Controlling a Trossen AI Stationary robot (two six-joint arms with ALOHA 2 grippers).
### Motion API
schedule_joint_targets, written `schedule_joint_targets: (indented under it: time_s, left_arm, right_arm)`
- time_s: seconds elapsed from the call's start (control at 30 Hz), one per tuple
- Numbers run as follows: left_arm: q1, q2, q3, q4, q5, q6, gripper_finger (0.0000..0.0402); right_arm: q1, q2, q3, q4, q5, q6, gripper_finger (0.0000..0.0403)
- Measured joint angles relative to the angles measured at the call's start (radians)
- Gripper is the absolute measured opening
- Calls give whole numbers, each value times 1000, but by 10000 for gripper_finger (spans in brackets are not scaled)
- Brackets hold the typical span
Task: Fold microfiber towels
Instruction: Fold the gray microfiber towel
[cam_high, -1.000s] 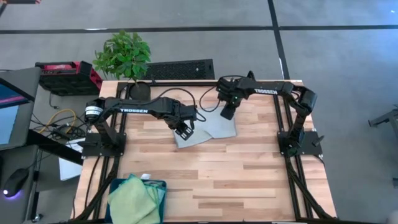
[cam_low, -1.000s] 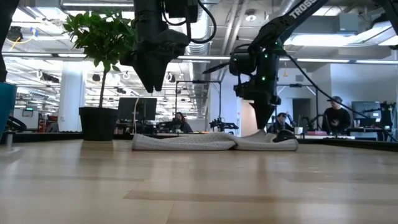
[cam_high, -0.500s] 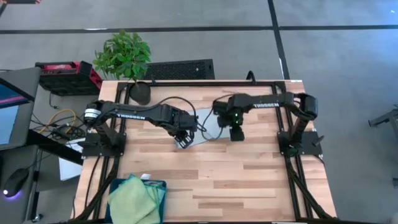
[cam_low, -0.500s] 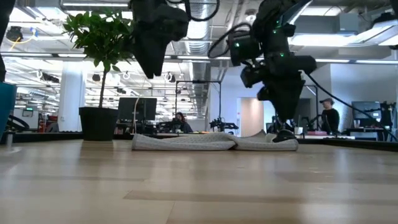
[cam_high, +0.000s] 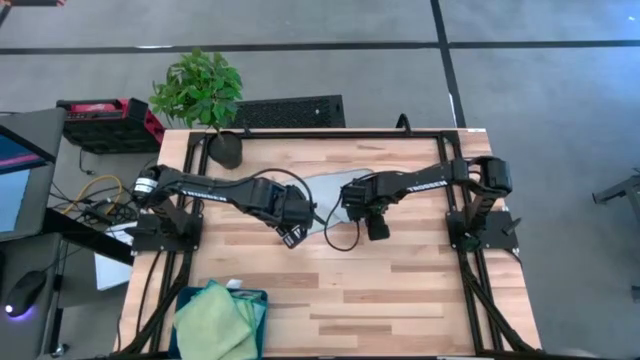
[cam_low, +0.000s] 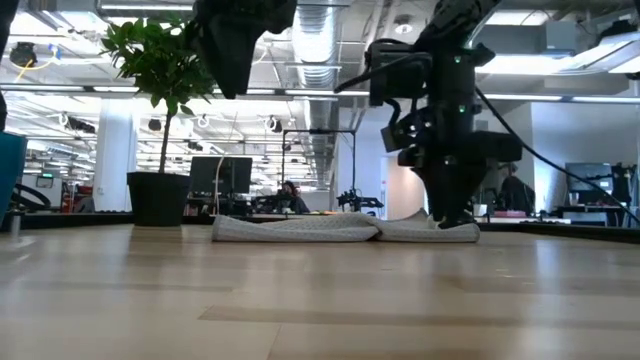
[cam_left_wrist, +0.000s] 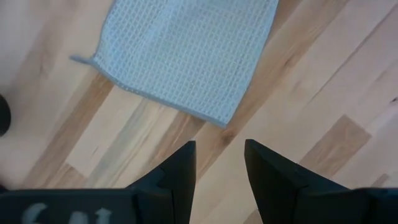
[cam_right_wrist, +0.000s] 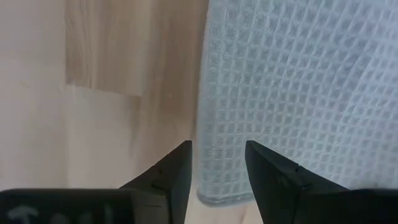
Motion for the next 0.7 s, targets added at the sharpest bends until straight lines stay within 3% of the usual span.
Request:
schedule_joint_targets:
  time_s: [0.43, 0.7]
  left_arm:
    - [-7, 0, 7, -15, -1, -2, 131]
    - [-6, 0, 7, -15, -1, 0, 131]
  right_arm:
    - [-9, 0, -72, 27, -4, 80, 166]
    - [-13, 0, -72, 72, 52, 96, 162]
